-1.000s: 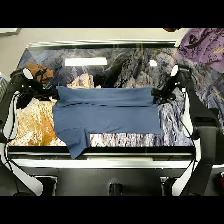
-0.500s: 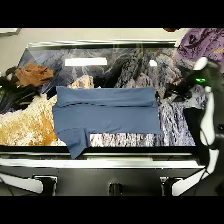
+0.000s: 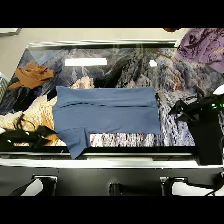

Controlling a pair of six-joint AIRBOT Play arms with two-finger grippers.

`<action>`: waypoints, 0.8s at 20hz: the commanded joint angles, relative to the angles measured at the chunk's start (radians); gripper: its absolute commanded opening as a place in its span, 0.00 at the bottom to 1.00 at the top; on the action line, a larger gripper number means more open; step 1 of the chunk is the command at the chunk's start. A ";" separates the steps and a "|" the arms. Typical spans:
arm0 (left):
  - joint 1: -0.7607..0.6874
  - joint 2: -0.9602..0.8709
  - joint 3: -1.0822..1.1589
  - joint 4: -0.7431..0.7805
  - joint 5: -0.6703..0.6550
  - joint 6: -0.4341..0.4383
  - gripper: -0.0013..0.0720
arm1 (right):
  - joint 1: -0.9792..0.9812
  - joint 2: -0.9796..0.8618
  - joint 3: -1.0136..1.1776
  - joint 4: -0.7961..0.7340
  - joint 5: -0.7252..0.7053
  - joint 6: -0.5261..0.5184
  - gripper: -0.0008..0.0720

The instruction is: Fold the clothes and pants, and hang the long-sleeved shirts on hangers.

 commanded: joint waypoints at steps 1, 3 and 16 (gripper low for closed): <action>-0.057 0.066 -0.181 -0.112 0.062 0.051 0.85 | -0.006 0.028 -0.053 0.023 -0.027 -0.007 0.76; -0.113 0.057 -0.191 -0.121 0.098 0.046 0.85 | -0.006 0.028 -0.053 0.023 -0.027 -0.007 0.76; -0.238 -0.065 -0.190 -0.219 0.200 0.040 0.04 | -0.006 0.003 -0.211 0.012 -0.080 -0.060 0.77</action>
